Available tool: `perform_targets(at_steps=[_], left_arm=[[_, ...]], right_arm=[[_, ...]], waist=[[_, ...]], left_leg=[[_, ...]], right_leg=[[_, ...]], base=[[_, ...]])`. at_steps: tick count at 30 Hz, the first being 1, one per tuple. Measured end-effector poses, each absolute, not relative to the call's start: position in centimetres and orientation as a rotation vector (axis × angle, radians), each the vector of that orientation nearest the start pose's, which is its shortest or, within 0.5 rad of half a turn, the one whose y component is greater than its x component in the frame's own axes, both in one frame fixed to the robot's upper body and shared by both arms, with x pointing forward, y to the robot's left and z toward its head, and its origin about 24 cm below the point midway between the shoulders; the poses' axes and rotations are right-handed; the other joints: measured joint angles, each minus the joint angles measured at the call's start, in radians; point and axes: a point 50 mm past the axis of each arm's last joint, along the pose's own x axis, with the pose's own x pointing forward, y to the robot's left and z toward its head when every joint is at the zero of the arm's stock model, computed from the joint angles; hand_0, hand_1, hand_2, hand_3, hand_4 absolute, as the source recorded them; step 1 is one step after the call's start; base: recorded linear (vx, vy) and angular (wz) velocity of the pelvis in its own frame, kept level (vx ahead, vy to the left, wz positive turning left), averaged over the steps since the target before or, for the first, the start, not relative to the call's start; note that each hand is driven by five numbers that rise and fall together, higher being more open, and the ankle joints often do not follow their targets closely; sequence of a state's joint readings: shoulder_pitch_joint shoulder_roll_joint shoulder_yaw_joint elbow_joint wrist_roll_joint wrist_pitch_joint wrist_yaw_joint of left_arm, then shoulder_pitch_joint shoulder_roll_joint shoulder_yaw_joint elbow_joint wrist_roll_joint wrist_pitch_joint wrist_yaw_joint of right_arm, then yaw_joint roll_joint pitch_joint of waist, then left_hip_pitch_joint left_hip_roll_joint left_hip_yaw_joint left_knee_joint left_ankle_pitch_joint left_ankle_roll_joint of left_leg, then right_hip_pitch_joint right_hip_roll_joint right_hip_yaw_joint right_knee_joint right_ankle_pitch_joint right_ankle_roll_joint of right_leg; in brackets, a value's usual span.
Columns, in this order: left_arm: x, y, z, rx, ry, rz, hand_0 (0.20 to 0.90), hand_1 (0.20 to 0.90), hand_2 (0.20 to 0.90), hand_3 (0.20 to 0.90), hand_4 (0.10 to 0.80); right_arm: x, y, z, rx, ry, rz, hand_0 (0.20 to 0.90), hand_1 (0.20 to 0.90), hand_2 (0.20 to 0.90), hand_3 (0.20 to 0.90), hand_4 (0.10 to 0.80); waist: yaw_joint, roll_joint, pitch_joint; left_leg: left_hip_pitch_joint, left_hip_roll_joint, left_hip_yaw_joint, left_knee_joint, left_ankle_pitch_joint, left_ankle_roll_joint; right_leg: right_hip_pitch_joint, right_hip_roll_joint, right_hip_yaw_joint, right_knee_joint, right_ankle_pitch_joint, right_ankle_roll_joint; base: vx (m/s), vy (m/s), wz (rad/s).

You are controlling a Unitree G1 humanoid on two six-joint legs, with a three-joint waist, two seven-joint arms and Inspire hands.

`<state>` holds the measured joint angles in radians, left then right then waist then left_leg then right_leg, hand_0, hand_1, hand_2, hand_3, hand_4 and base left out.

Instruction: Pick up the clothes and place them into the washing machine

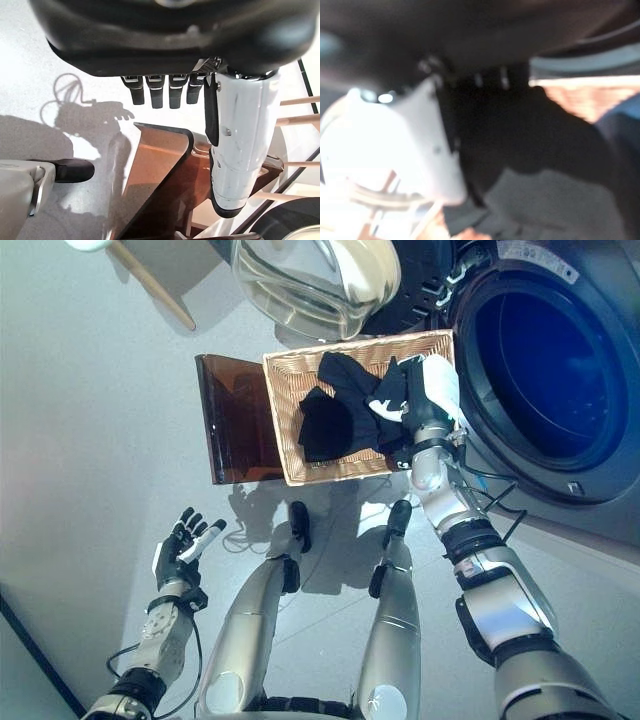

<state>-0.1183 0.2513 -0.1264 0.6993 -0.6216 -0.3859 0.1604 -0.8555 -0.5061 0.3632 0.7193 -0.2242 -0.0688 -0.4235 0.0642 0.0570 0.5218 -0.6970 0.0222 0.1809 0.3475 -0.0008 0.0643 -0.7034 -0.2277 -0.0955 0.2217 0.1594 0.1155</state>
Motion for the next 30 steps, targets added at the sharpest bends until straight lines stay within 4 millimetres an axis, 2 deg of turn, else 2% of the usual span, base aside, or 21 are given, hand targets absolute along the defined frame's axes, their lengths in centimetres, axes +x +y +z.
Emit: perform_targets(at_steps=[4,9,13,22,26,30], left_arm=[[24.2,22.2,-4.6,-0.254,0.222,0.347,0.900,0.900,0.900,0.900,0.800],[24.1,22.2,-4.7,-0.257,0.231,0.346,0.900,0.900,0.900,0.900,0.800],[24.1,22.2,-4.7,-0.260,0.232,0.342,0.900,0.900,0.900,0.900,0.800],[24.1,22.1,-5.0,-0.291,0.257,0.329,0.900,0.900,0.900,0.900,0.800],[24.0,22.1,-5.1,-0.302,0.262,0.336,0.900,0.900,0.900,0.900,0.800],[23.9,22.1,-5.2,-0.303,0.267,0.336,0.900,0.900,0.900,0.900,0.800]], right_arm=[[38.8,-20.0,17.5,-0.744,-0.343,-0.301,0.200,0.200,0.200,0.200,0.300],[38.7,-20.5,17.7,-0.329,-0.323,-0.336,0.200,0.200,0.200,0.200,0.300],[38.6,-20.9,17.3,-0.135,-0.311,-0.318,0.200,0.200,0.200,0.200,0.300],[37.7,-20.5,15.7,0.466,-0.294,-0.196,0.200,0.200,0.200,0.200,0.300],[37.6,-20.6,16.2,0.621,-0.330,-0.185,0.200,0.200,0.200,0.200,0.300],[37.4,-21.8,16.6,0.713,-0.371,-0.233,0.200,0.200,0.200,0.200,0.300]], waist=[[-0.001,-0.003,-0.002],[-0.010,-0.004,-0.004],[-0.012,-0.004,-0.004],[-0.020,-0.004,-0.004],[-0.020,-0.004,-0.004],[-0.019,-0.004,-0.004]], left_leg=[[-0.002,0.002,0.003,0.010,-0.009,0.001],[-0.009,0.002,0.004,0.023,-0.021,0.003],[-0.009,0.002,0.003,0.022,-0.021,0.003],[0.010,0.002,0.003,0.020,-0.021,0.002],[0.010,0.002,0.004,0.022,-0.021,0.002],[0.009,-0.001,0.004,0.021,-0.022,0.003]], right_leg=[[0.000,0.000,-0.002,0.002,0.003,-0.006],[0.001,0.000,-0.001,0.004,0.002,-0.006],[0.000,0.000,-0.001,0.004,0.003,-0.004],[0.019,-0.001,-0.001,0.001,0.001,-0.006],[0.017,-0.003,-0.001,0.001,-0.002,-0.002],[0.016,-0.004,-0.001,0.001,0.001,-0.006]], base=[[0.027,-0.005,0.01],[0.006,-0.004,0.00],[0.000,0.000,0.00],[0.000,0.000,0.00],[0.000,0.000,0.00],[0.000,0.000,0.00]])
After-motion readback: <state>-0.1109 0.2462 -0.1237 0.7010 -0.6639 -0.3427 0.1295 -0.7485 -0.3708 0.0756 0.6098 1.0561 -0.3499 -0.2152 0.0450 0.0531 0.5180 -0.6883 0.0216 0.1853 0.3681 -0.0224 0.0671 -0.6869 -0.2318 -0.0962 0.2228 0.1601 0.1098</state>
